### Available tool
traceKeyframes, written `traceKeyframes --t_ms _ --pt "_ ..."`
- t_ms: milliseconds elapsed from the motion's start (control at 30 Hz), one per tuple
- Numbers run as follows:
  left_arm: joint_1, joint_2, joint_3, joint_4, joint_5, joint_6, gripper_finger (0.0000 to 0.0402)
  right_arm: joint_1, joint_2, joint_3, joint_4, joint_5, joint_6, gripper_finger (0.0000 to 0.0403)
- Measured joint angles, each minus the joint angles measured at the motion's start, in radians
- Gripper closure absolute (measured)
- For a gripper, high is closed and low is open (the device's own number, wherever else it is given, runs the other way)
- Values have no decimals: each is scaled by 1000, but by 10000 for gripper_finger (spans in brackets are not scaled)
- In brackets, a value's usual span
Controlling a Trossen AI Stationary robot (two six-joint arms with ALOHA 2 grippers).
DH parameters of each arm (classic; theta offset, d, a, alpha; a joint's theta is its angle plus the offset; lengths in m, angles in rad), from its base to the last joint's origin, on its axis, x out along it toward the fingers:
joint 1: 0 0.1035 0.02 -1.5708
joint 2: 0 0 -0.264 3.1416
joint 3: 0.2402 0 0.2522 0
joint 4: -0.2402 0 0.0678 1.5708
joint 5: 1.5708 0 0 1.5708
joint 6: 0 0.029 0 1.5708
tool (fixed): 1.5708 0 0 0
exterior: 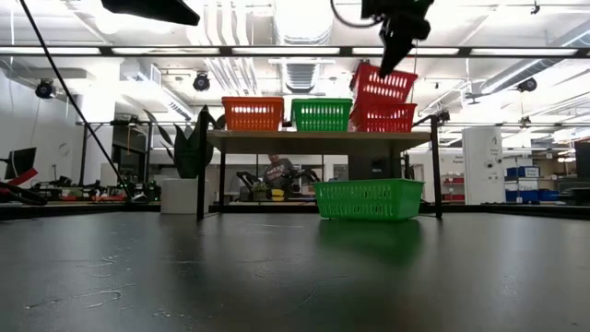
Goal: Stack baskets on shelf by color
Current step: Stack the top red bin on top of the red bin on the shelf
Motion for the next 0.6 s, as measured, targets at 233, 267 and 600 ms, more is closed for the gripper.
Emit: traceKeyframes --t_ms 233,267,600 --pt "0 0 0 0 0 0 402 -12 89 58 -64 -39 -45 392" --pt "0 0 0 0 0 0 402 -12 102 69 -75 -47 -46 392" --pt "0 0 0 -1 0 0 402 -12 215 157 -187 -55 -25 392"
